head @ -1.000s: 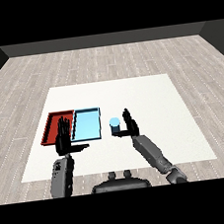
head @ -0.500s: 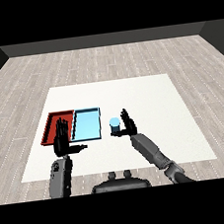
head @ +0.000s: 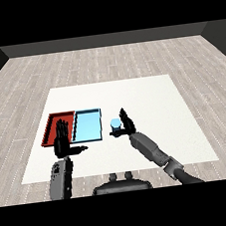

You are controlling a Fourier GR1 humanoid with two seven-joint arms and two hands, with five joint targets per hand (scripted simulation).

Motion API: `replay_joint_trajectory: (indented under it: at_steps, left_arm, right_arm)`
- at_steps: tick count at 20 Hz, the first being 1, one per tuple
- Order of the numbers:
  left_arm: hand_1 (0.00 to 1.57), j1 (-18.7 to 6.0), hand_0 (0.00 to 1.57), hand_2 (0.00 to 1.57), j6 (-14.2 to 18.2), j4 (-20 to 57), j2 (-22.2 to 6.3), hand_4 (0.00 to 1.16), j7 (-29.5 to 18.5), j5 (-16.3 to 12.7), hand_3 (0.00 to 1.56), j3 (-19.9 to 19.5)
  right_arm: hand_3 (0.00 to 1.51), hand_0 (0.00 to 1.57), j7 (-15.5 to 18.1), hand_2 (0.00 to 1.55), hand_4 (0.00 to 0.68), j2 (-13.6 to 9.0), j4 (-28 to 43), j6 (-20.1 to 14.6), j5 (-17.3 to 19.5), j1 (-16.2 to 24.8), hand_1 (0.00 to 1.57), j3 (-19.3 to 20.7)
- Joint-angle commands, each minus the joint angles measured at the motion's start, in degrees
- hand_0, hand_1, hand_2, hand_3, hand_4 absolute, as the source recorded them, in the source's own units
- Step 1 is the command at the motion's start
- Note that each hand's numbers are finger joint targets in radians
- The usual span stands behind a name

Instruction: Pick the blue can and put it in the blue box

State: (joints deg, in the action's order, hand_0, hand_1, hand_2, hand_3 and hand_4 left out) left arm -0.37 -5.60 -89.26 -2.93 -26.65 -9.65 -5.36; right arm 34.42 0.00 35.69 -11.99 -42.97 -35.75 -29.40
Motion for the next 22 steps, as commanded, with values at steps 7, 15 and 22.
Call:
replay_joint_trajectory:
  at_steps: [7,15,22]
  left_arm:
    - [0.0,2.0,0.0,0.0,1.2,-1.3,2.7,0.0,-1.2,2.6,0.0,3.4]
    - [0.0,2.3,0.0,0.0,-0.4,-3.6,0.1,0.0,1.6,-0.7,0.0,0.5]
    - [0.0,0.8,0.0,0.0,2.2,-1.8,2.7,0.0,0.5,2.2,0.0,2.9]
  right_arm:
    - [0.0,0.0,2.6,0.0,0.0,0.0,-1.4,-1.5,-9.4,-2.6,0.0,-8.4]
    - [1.33,1.34,3.7,1.39,0.397,0.0,-2.8,-10.3,-14.4,-4.7,1.34,-14.5]
    - [1.44,1.56,-1.2,1.49,0.678,0.0,-4.7,-13.5,-12.4,-6.8,1.56,-15.1]
